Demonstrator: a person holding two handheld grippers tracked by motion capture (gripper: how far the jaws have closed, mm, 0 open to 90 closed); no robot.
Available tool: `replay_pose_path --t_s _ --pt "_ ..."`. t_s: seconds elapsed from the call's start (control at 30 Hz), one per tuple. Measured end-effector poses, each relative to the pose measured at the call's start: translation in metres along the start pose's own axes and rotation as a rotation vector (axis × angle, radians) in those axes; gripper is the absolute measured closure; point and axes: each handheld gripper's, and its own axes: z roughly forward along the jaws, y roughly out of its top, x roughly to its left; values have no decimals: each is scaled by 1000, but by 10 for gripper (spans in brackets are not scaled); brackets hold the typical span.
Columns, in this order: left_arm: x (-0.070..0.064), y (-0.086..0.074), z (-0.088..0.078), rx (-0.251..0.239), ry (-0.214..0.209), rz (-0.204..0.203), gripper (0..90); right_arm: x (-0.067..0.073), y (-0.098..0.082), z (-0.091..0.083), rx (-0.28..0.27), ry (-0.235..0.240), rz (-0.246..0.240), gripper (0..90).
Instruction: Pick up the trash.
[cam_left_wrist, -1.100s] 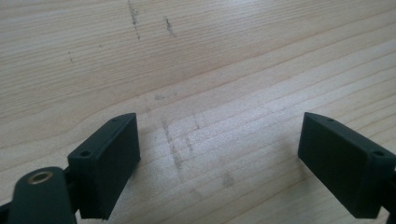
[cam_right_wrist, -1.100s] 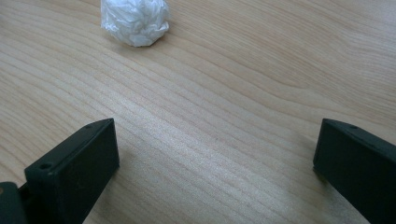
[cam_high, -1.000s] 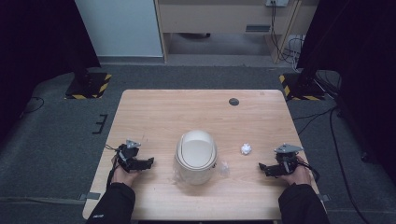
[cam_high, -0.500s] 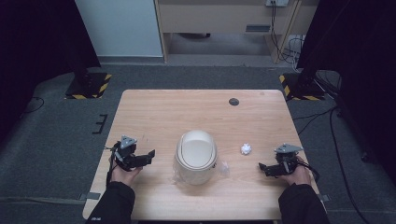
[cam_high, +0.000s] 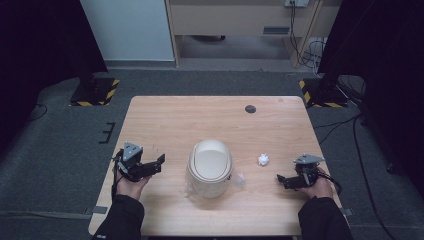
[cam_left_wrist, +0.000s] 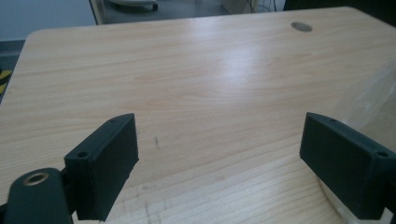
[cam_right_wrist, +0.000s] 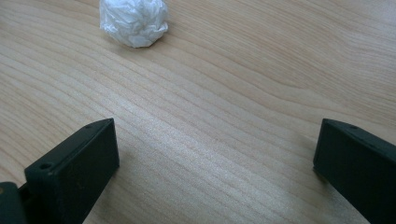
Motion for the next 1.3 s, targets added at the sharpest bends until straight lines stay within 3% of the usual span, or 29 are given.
replay_pose_path --t_s 0.2,0.53,1.3 --pt "-9 8 -11 -65 -22 -17 105 0 0 0 0 0 0 4" --pt "-25 17 -22 -112 -51 -6 97 0 0 0 0 0 0 4" --pt "-65 27 -34 -164 -142 50 89 0 0 0 0 0 0 4"
